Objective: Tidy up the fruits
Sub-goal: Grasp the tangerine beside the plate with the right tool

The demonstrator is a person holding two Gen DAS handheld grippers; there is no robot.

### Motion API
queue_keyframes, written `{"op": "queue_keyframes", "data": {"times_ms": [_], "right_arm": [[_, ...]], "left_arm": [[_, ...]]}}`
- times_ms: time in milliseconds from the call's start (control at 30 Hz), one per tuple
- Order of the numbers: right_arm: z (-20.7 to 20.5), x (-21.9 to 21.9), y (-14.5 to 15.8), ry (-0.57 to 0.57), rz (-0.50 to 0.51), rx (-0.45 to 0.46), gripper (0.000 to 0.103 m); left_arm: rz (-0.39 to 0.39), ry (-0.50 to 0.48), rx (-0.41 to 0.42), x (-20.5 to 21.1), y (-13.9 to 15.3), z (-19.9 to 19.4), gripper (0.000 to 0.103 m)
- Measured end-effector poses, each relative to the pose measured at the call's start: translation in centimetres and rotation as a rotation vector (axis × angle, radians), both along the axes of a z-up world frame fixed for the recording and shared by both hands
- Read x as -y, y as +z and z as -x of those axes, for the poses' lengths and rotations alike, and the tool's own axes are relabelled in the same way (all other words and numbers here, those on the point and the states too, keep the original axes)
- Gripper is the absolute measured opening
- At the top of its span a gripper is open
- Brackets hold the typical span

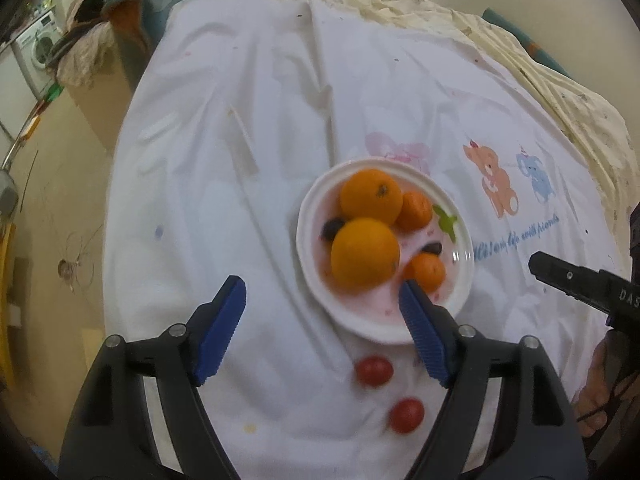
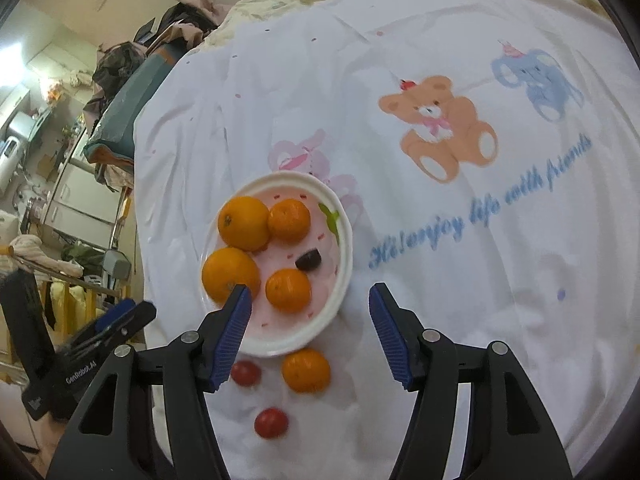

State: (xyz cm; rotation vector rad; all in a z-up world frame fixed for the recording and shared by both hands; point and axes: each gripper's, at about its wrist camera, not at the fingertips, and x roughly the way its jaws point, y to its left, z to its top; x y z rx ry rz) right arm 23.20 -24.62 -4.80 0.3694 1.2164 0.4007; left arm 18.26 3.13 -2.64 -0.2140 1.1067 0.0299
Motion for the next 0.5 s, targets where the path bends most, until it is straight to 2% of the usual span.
{"op": "queue_keyframes", "data": {"times_ms": [300,500], "right_arm": [[3.3,0.9,0.4,-0.011,-0.015,-0.009,0.067],[5.0,0.6,-0.6,-0.004,-0.006,-0.049,0.067]], "left_arm": [[0.036,0.034,-0.003,0.1,0.0,4.0,0.076],[0.061,0.048,-0.024,0.2,-0.8,5.4,0.076]]}}
